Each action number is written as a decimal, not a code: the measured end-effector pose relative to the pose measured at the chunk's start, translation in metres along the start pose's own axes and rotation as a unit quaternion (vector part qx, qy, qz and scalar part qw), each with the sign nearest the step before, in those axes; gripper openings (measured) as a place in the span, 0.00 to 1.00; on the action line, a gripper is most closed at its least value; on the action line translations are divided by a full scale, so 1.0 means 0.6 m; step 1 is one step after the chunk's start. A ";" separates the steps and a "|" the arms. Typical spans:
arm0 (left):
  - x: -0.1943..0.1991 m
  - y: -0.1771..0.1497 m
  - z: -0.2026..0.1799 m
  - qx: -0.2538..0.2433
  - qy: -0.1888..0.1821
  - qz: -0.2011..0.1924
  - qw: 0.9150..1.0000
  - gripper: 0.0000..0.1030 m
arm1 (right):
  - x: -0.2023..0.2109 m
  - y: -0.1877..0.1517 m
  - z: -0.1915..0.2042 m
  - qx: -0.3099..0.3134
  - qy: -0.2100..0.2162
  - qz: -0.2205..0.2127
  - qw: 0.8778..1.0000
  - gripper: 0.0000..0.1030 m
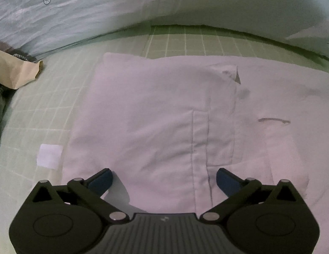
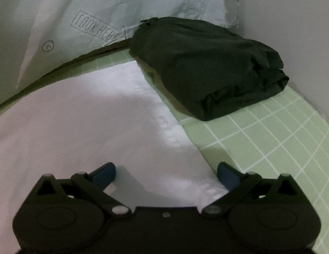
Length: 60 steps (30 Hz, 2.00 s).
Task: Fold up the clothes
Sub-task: 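Lay the fold down and open the left tool, then pinch the shirt edge with the right tool and fold it inward, then open the right tool and smooth the folded white shirt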
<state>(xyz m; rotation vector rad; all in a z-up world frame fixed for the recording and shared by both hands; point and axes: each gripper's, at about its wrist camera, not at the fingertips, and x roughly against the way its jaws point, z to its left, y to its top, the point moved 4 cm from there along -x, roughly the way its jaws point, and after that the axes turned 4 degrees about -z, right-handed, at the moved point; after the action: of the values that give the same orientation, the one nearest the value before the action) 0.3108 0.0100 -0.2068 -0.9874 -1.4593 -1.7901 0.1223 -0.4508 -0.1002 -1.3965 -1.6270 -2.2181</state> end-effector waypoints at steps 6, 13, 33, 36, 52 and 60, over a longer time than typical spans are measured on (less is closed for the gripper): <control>-0.007 -0.002 -0.006 -0.006 0.018 0.012 1.000 1.00 | 0.010 -0.005 0.015 0.025 0.029 0.007 0.999 1.00; -0.017 0.000 0.001 0.010 0.018 0.026 0.999 1.00 | 0.027 -0.003 0.036 0.055 0.060 0.018 0.997 0.20; 0.067 0.009 0.088 0.040 -0.087 -0.025 0.995 1.00 | 0.226 0.052 0.286 0.098 0.129 -0.122 0.979 0.11; 0.081 0.007 0.112 0.034 -0.092 -0.042 0.994 1.00 | 0.237 0.008 0.369 0.131 0.161 -0.112 0.972 0.12; 0.081 -0.012 0.196 0.048 -0.126 -0.048 0.990 1.00 | 0.203 -0.150 0.510 0.167 0.155 -0.038 0.973 0.30; 0.080 -0.032 0.192 0.049 -0.131 -0.045 0.989 1.00 | 0.235 -0.094 0.449 0.064 0.124 -0.098 0.985 0.35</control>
<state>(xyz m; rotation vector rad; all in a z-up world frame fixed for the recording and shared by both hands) 0.2882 0.1266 -0.1631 -1.1563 -1.7615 -1.6802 0.1774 -0.1535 -0.0362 -0.9233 -1.8432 -2.2315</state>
